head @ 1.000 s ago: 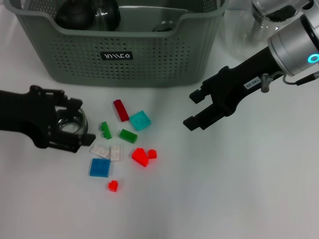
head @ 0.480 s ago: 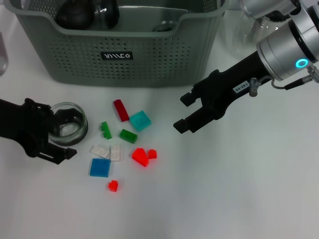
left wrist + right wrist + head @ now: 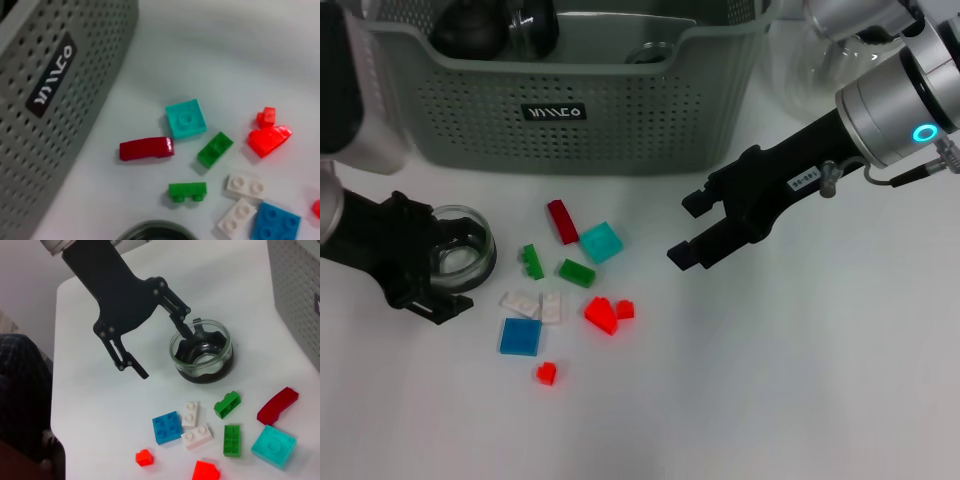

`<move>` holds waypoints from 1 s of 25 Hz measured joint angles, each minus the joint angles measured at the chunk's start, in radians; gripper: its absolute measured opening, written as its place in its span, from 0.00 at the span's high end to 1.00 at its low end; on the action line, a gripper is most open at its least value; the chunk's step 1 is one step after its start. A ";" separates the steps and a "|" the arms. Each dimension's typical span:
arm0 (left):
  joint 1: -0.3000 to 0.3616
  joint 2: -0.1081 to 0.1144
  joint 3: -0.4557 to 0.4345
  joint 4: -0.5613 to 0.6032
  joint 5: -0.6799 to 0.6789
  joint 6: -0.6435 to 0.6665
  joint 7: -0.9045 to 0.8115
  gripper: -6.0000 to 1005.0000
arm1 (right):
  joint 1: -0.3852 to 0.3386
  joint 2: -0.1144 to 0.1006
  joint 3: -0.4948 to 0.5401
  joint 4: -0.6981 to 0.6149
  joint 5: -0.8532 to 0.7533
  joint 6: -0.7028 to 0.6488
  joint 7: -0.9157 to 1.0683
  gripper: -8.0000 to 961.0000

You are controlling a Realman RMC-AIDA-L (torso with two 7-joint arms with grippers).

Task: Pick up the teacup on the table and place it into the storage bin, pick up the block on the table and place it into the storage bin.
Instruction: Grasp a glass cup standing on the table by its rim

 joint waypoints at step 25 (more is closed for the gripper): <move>-0.029 0.000 0.176 -0.142 0.135 -0.159 -0.085 0.31 | 0.002 0.000 0.007 0.052 0.000 0.042 -0.025 0.11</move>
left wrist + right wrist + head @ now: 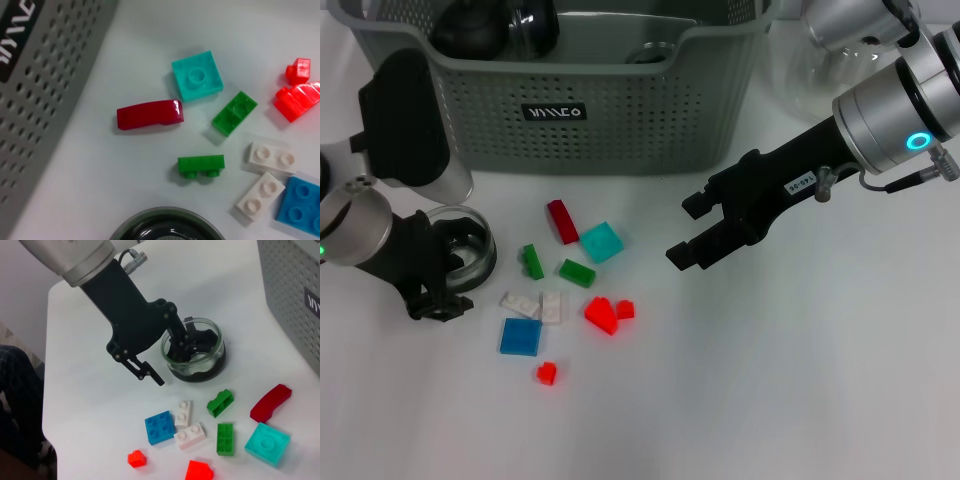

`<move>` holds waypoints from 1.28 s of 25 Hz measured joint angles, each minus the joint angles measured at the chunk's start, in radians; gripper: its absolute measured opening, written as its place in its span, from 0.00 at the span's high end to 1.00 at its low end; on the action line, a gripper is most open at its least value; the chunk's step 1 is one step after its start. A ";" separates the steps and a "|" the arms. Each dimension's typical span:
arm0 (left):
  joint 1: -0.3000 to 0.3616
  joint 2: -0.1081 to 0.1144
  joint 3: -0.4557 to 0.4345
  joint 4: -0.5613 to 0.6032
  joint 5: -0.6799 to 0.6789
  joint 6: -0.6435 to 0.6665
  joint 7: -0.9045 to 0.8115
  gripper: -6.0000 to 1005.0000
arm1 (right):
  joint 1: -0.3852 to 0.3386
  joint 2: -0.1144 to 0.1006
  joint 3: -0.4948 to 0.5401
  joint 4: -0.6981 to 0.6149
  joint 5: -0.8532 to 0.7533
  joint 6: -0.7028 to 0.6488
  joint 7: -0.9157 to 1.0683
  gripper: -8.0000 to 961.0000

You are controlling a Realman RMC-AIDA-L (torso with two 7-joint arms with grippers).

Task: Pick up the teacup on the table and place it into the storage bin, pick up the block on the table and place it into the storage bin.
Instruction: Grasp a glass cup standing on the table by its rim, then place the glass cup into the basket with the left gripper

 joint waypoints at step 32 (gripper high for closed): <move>0.022 0.009 -0.352 0.165 -0.558 0.344 -0.091 0.95 | 0.008 -0.009 0.001 -0.011 -0.001 -0.035 -0.024 0.11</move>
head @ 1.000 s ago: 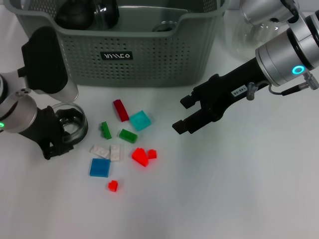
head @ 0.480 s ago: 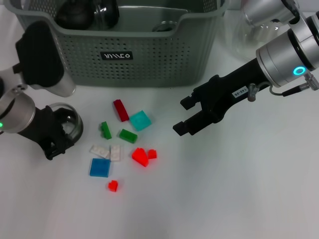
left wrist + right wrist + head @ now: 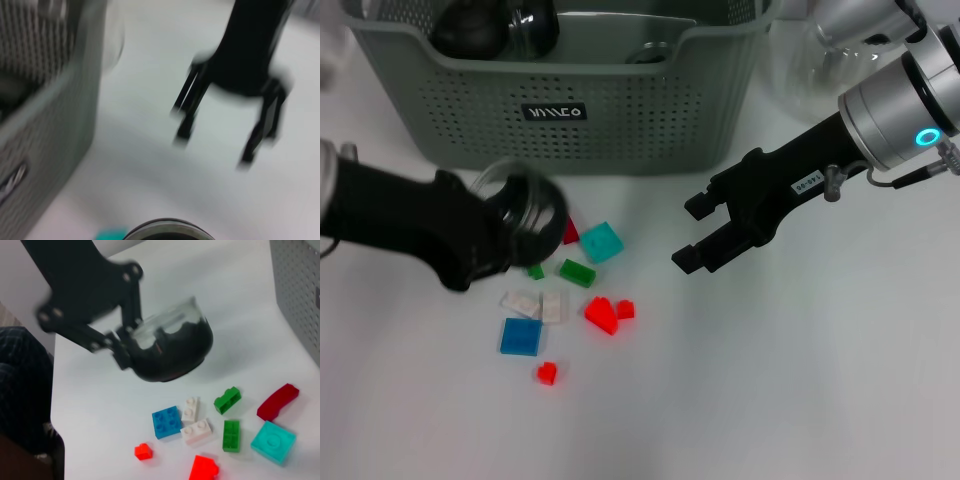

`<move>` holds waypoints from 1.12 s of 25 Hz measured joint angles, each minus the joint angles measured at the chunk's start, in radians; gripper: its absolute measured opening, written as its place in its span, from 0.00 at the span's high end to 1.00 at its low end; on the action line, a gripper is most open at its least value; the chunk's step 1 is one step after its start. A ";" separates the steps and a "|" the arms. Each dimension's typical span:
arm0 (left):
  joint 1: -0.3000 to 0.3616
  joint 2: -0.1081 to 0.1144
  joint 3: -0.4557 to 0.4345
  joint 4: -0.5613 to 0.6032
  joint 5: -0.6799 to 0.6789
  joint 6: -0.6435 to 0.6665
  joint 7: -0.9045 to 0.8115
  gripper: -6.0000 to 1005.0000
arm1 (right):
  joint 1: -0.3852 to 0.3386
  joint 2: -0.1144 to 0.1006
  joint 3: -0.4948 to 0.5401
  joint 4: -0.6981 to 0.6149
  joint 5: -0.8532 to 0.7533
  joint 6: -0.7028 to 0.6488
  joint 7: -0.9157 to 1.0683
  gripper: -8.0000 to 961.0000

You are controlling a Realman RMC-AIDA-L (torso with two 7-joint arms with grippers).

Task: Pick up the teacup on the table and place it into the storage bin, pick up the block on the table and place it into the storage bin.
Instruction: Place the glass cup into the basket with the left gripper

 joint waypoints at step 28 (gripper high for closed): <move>-0.545 0.059 -0.027 -0.520 0.392 -0.744 -0.338 0.94 | 0.016 -0.022 -0.008 0.004 -0.023 -0.018 0.000 0.11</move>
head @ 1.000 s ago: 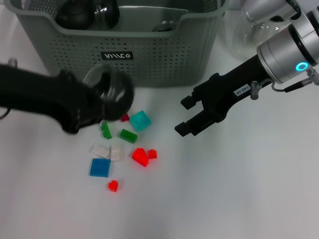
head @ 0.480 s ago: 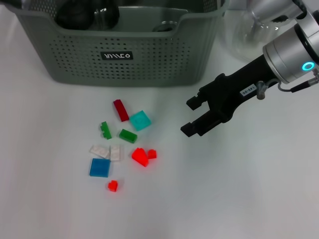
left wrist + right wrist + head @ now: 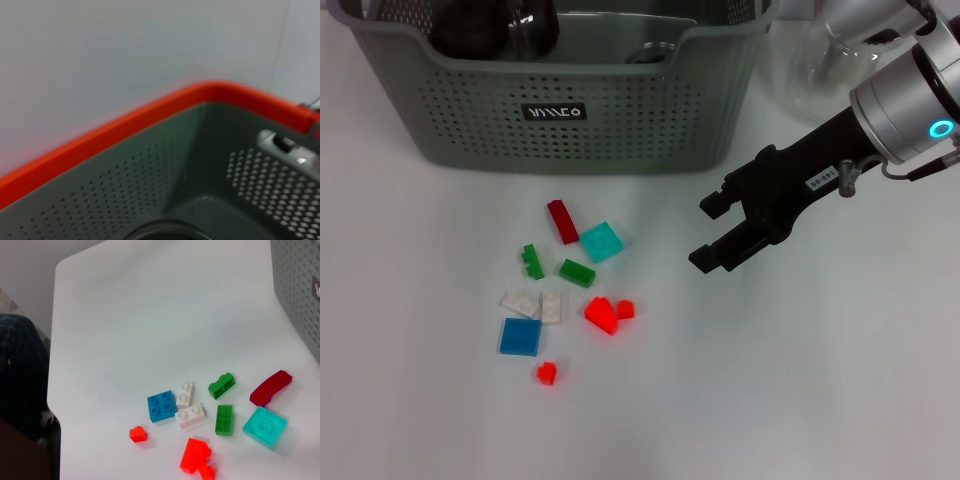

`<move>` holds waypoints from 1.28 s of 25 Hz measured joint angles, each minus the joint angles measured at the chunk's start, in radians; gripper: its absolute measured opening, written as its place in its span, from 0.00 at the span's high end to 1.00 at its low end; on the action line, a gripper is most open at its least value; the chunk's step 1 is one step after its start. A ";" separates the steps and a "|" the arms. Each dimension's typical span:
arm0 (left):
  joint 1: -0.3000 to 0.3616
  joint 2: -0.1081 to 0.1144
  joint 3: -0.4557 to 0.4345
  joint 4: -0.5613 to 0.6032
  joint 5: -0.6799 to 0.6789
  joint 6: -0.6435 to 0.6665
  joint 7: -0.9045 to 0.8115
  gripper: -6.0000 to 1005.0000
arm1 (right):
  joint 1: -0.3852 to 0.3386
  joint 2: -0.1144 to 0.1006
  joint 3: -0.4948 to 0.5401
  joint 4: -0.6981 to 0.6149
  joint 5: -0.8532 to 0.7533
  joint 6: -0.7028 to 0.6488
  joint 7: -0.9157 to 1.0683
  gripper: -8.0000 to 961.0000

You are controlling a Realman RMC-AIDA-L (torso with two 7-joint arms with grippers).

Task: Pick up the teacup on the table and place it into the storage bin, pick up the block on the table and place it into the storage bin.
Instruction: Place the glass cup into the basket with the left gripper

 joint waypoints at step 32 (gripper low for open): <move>-0.137 -0.004 0.061 -0.358 0.173 -0.294 -0.054 0.88 | 0.005 0.003 -0.006 0.003 -0.001 0.003 0.008 0.11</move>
